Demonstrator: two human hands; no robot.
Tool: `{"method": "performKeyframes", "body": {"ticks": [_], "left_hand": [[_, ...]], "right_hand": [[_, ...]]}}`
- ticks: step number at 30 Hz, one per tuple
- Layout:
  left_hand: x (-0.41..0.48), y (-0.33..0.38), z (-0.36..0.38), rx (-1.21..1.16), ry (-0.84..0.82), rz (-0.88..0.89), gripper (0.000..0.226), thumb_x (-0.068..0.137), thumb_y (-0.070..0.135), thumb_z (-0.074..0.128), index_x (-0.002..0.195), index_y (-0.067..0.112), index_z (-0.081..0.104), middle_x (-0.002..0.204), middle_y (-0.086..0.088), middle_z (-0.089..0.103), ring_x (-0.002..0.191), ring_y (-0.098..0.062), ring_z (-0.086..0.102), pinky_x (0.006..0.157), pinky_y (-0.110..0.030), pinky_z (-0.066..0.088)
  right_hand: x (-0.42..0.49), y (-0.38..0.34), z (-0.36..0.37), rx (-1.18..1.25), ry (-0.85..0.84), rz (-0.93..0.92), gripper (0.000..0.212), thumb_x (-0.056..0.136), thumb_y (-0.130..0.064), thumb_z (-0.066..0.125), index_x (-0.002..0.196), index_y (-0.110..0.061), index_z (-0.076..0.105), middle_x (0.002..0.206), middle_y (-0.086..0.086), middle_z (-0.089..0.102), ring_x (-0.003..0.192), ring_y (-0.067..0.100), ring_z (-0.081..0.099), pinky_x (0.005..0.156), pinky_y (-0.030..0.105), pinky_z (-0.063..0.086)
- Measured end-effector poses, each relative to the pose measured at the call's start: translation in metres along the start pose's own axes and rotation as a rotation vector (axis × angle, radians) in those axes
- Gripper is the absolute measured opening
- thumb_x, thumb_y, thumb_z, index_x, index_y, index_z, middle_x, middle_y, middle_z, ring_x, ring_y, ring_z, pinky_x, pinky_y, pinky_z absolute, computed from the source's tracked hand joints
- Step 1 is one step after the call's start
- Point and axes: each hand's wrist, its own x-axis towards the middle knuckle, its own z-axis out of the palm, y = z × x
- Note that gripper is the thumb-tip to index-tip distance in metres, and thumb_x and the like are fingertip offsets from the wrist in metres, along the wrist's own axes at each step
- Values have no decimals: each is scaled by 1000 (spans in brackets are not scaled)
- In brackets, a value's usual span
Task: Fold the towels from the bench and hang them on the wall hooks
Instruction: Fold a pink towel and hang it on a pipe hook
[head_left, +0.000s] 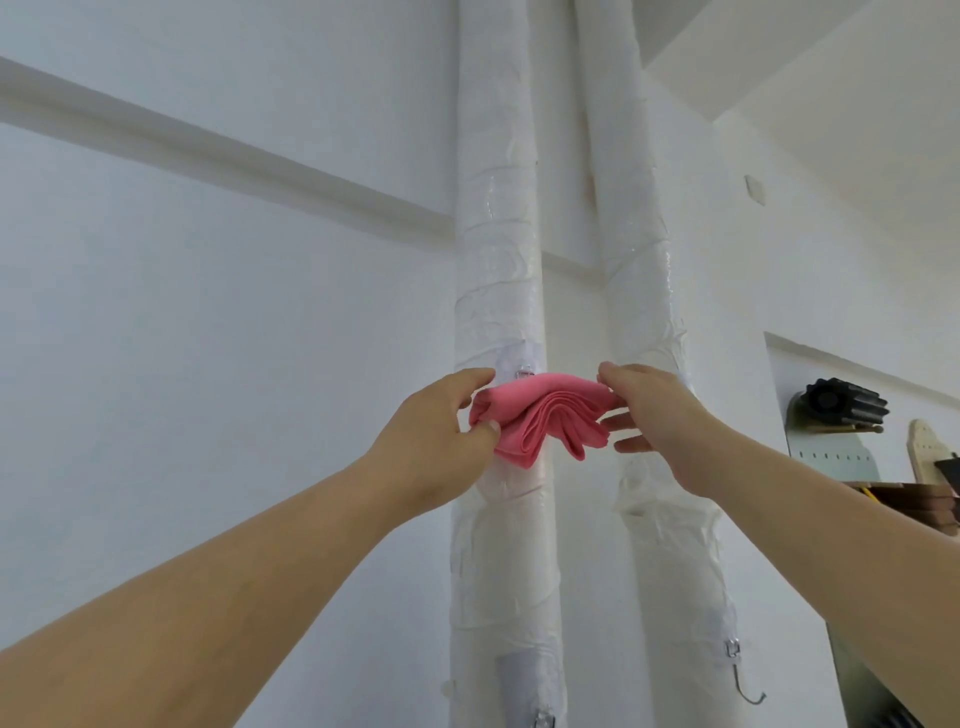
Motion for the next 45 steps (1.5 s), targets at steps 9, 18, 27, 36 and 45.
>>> {"method": "performKeyframes", "body": {"ticks": [9, 18, 27, 36, 45], "left_hand": [[-29, 3, -3, 31, 79, 4, 49, 93, 19, 60, 138, 34, 52, 126, 24, 55, 116, 1, 56, 101, -26, 48], [-148, -23, 29, -66, -15, -195, 35, 94, 22, 63, 125, 39, 60, 116, 22, 61, 94, 4, 64, 73, -11, 52], [-340, -56, 101, -194, -240, -637, 30, 95, 21, 64, 119, 40, 65, 105, 23, 68, 85, -8, 71, 68, -18, 56], [-535, -42, 136, -341, -500, -901, 34, 93, 16, 65, 113, 43, 67, 100, 20, 70, 76, -10, 67, 69, -19, 53], [-703, 32, 133, -475, -949, -858, 35, 95, 13, 63, 122, 35, 61, 109, 15, 68, 92, 5, 63, 75, -4, 48]], "right_hand": [[-43, -3, 9, -568, 355, -594, 25, 95, -29, 55, 118, -27, 63, 109, -10, 62, 100, 15, 60, 84, 38, 52], [-156, 67, 64, -493, -95, -476, 17, 92, -43, 53, 84, -32, 62, 73, -14, 65, 67, 7, 61, 64, 35, 54], [-286, 207, 87, -340, -530, 28, 20, 90, -48, 61, 82, -33, 70, 73, -18, 68, 61, 8, 61, 66, 37, 57], [-480, 258, 45, -491, -615, 540, 16, 95, -43, 61, 86, -34, 71, 73, -20, 68, 67, 3, 62, 68, 27, 54], [-710, 197, -22, -618, -423, 996, 16, 98, -43, 55, 98, -36, 70, 82, -14, 70, 75, 7, 65, 76, 36, 59]]}}
